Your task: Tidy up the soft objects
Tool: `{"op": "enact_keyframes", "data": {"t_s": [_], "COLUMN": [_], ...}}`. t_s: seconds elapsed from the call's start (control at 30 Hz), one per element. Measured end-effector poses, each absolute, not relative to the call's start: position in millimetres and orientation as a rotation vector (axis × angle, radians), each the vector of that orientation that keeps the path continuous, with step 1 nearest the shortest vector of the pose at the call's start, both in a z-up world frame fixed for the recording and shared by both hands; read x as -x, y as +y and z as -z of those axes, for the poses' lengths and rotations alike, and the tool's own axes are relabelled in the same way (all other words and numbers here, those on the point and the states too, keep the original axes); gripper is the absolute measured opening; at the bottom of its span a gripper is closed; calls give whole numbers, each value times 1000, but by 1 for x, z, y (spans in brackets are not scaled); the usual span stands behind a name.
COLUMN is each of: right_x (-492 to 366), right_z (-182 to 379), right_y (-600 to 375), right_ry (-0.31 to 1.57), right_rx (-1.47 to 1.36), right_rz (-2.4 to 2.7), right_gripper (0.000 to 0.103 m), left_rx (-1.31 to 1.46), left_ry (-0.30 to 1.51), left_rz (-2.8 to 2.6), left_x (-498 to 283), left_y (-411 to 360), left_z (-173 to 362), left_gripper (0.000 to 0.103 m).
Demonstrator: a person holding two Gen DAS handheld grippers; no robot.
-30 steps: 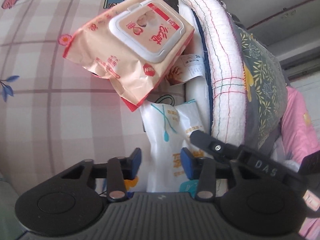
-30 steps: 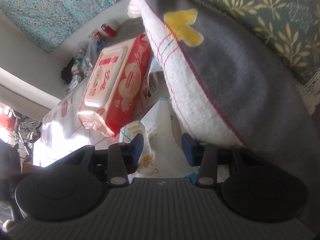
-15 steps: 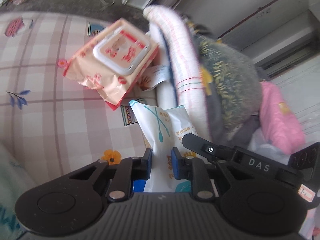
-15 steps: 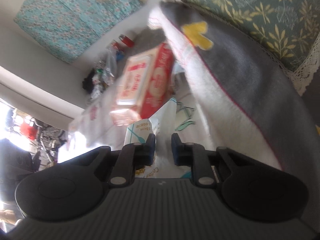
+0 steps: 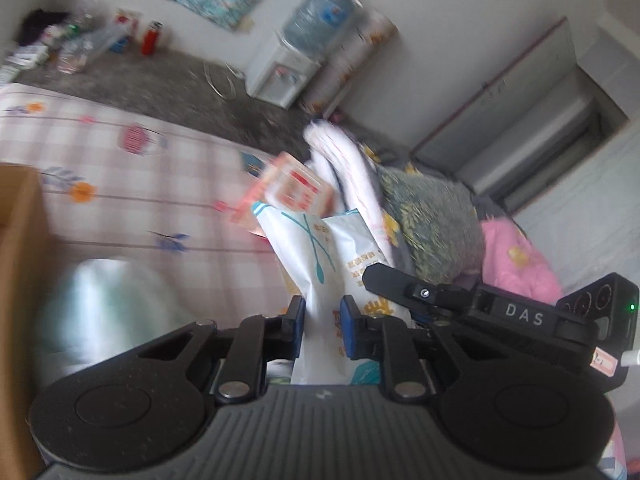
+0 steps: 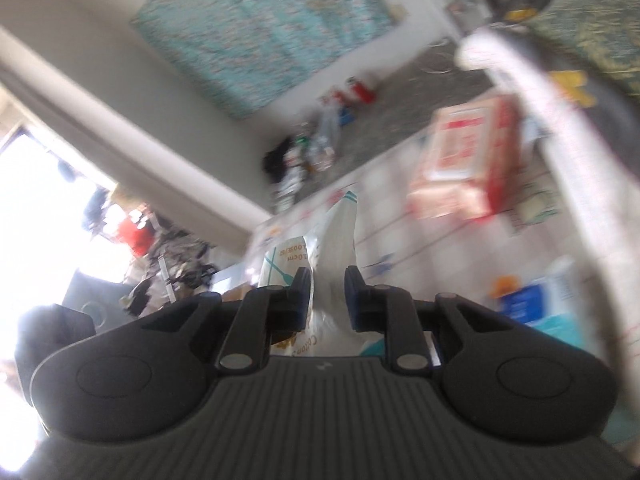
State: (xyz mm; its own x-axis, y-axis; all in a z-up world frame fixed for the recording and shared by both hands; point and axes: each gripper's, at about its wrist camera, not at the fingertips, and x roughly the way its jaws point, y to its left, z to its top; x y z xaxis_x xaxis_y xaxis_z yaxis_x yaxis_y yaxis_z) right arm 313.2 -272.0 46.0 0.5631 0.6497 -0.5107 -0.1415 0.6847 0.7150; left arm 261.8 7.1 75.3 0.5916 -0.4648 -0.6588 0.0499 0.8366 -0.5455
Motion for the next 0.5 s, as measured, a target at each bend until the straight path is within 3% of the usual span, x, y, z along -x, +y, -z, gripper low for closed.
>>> {"op": "enact_keyframes", "data": {"t_s": [0.5], "right_x": [-305], "right_z": [-44], "right_y": [-27], "right_ry": [1029], "right_rx": [-556], "right_rz": [-777], "right_gripper": [20], "left_rx": [579], "left_ry": [822], "left_rz": [35], "left_x": [-197], "left_y": [207], "left_z": [-48], "left_gripper": [21]}}
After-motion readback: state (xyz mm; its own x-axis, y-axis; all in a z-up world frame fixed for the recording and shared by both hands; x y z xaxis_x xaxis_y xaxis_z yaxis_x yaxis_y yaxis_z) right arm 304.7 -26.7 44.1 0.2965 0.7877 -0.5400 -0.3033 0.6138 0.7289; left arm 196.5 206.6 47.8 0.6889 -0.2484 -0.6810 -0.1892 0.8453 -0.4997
